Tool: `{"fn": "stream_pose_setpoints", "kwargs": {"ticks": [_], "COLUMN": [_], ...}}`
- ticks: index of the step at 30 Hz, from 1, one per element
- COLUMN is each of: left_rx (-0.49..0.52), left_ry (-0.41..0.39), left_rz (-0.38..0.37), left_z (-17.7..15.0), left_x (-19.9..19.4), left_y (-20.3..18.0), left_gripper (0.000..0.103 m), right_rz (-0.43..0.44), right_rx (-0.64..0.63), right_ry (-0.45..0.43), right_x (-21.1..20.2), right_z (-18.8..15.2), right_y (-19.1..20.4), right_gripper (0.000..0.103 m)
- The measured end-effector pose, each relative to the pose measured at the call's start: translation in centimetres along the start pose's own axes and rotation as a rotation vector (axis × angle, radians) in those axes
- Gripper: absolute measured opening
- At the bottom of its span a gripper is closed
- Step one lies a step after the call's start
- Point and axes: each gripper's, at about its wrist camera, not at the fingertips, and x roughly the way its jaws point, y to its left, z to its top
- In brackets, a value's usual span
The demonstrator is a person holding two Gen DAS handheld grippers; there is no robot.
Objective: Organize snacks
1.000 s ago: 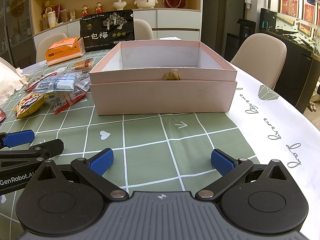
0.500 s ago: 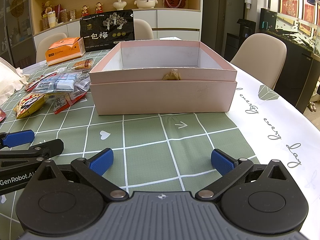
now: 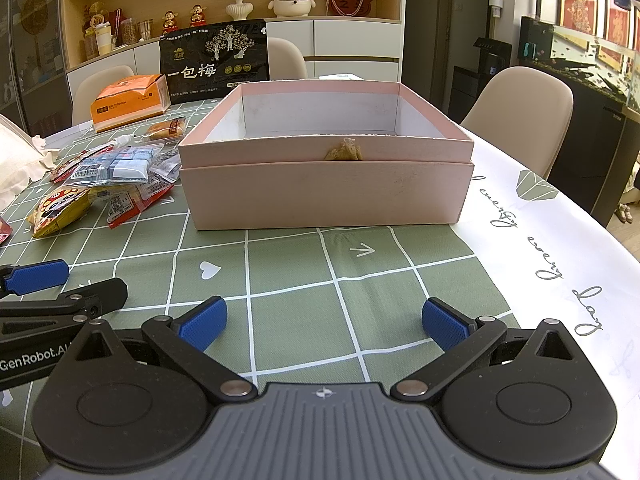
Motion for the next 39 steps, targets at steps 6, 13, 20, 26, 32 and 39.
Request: {"fn": "stream_pose_setpoints", "kwargs": {"ticks": [6, 13, 20, 26, 32, 39], "left_rx": [-0.034, -0.326, -0.692, -0.436, -0.045, 0.016], "left_ry": [0.064, 0.084, 0.174, 0.145, 0.114, 0.15], "left_rz": [-0.027, 0.161, 0.312, 0.275, 0.086, -0.116], "left_z": [0.9, 3.3, 2.0, 3.2, 3.2, 1.6], "left_x": [-1.5, -6.3, -3.9, -0.1, 1.5, 0.5], "left_y": [1.4, 13.0, 26.5, 25.2, 18.6, 14.3], "left_gripper": [0.068, 0.068, 0.066, 0.066, 0.066, 0.06], "right_rz": [0.02, 0.009, 0.075, 0.104, 0.11, 0.18], "right_rx": [-0.01, -0.017, -0.119, -0.211, -0.243, -0.182], "right_ry": [0.123, 0.239, 0.279, 0.209, 0.192, 0.162], "right_x": [-0.4, 0.0, -0.4, -3.5, -5.3, -4.4], "right_z": [0.7, 2.0, 3.6, 5.0, 5.9, 7.6], "right_y": [0.1, 0.3, 4.6, 9.3, 10.3, 10.0], "right_gripper": [0.103, 0.103, 0.096, 0.096, 0.096, 0.096]}}
